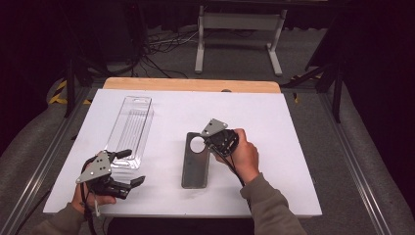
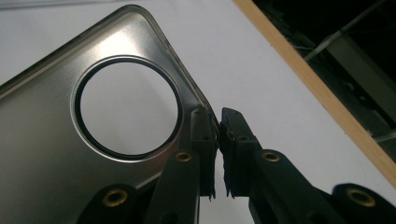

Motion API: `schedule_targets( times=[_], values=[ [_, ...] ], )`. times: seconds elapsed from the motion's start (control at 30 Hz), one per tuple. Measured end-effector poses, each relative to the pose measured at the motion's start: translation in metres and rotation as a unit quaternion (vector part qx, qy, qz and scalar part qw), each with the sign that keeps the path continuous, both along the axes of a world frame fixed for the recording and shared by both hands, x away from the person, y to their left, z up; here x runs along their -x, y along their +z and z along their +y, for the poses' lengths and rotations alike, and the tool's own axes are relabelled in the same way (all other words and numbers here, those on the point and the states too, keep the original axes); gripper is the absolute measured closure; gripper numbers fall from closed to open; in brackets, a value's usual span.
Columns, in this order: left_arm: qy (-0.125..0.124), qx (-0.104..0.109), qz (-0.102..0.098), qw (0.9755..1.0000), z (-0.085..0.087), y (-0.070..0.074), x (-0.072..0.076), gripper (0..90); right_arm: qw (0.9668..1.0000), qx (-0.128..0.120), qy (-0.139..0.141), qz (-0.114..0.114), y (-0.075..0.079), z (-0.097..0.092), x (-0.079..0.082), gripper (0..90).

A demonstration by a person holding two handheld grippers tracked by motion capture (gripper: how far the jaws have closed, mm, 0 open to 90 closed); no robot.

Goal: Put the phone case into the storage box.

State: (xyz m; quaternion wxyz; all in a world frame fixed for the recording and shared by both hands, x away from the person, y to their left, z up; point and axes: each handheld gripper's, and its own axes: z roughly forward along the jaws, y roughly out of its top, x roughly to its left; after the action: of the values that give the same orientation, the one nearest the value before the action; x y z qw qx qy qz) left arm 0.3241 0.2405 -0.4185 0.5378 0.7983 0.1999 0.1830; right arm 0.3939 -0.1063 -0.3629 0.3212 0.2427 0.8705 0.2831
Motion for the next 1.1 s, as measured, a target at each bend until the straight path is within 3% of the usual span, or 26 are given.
schedule_targets(
  times=[0.33,0.5,0.77,0.87,1.1],
  values=[
    [0.006,0.023,-0.007,0.9997,-0.015,0.021,-0.015,7.7,0.9980,-0.013,0.003,-0.062,0.003,0.001,0.014,84.5],
    [0.014,0.020,-0.002,0.9997,-0.029,0.031,-0.022,9.9,0.9963,-0.014,0.009,-0.085,0.007,0.002,0.023,84.4],
    [0.001,0.019,0.000,0.9998,-0.047,0.040,-0.030,11.8,0.9947,-0.021,0.020,-0.099,0.010,0.005,0.030,84.4],
    [-0.019,0.019,0.005,0.9996,-0.055,0.042,-0.031,16.2,0.9939,-0.019,0.024,-0.106,0.010,0.007,0.034,84.3],
    [-0.029,0.014,0.002,0.9995,-0.074,0.046,-0.032,19.2,0.9921,-0.006,0.027,-0.122,0.008,0.013,0.041,84.4]
  ],
)
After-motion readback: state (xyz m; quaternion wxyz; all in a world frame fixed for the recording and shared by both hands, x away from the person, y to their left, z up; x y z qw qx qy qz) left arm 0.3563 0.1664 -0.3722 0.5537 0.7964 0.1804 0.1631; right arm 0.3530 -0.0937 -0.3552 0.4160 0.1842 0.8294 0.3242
